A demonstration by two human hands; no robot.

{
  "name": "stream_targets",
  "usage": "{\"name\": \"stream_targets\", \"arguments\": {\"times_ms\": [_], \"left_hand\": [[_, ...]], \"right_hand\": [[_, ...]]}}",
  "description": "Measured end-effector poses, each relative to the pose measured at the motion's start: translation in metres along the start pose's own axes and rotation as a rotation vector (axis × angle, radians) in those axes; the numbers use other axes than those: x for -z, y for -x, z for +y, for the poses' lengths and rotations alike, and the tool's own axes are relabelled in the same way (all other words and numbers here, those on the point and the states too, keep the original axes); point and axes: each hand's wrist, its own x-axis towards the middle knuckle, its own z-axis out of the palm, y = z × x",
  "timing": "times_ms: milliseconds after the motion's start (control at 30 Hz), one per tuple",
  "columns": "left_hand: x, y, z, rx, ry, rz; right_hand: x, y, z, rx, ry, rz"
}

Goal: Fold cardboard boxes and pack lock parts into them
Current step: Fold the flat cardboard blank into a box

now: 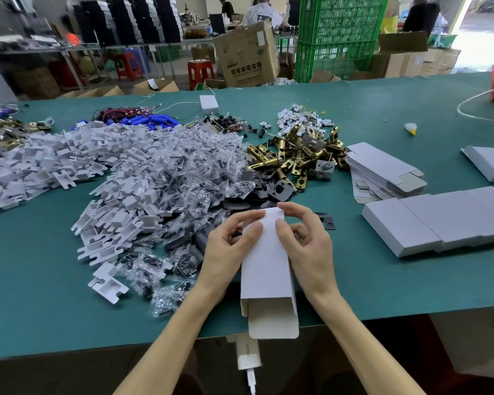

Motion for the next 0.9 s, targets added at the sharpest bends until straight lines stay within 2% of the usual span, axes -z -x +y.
{"name": "stream_targets", "arguments": {"times_ms": [467,733,900], "left_hand": [[0.0014,-0.0011,-0.0010,-0.020,0.027,0.036],[0.0019,-0.0015,-0.0015,-0.025,0.066,0.024],[0.0022,-0.0014,-0.0027,-0.038,0.065,0.033]], "right_hand": [[0.0004,0.0001,0.0010,0.019,0.012,-0.015],[0.0022,-0.0006,0.0021,0.004,-0.044,0.092],[0.0019,-0.0006,0.0026,0.000,-0.036,0.098]]}}
